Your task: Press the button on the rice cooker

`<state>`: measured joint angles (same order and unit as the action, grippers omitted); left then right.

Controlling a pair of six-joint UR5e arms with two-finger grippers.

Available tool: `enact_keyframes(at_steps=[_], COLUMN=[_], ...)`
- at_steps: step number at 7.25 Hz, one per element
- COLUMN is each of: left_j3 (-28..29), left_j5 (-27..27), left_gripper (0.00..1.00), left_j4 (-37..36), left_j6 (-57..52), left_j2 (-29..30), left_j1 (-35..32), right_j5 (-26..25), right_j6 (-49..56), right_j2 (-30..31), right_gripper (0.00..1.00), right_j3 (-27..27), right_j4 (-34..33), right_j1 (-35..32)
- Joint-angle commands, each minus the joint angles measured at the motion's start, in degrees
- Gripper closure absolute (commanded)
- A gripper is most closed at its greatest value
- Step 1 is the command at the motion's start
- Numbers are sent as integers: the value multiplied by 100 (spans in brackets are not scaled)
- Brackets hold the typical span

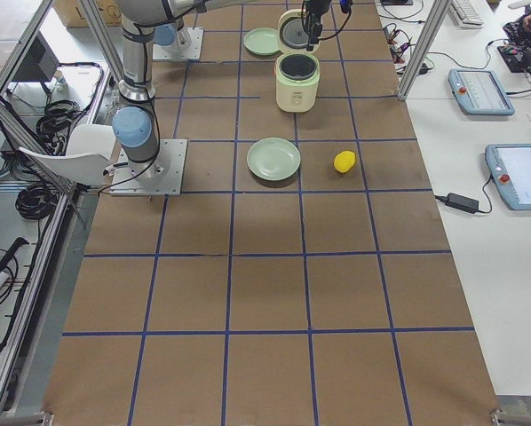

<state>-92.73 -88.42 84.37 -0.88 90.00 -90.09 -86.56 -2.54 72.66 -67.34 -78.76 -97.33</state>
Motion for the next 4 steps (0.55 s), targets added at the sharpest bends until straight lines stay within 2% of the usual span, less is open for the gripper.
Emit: enact_keyframes(at_steps=[1,4], left_j3=[0,0], left_j5=[0,0], left_gripper=[0,0], left_j4=[0,0], left_j6=[0,0], left_j2=[0,0], left_j1=[0,0], right_j5=[-71,-88], right_j6=[777,834], right_j2=[256,1021], right_gripper=[3,0], right_j3=[-357,-1402], right_j4=[1,-252], right_j1=[414,759])
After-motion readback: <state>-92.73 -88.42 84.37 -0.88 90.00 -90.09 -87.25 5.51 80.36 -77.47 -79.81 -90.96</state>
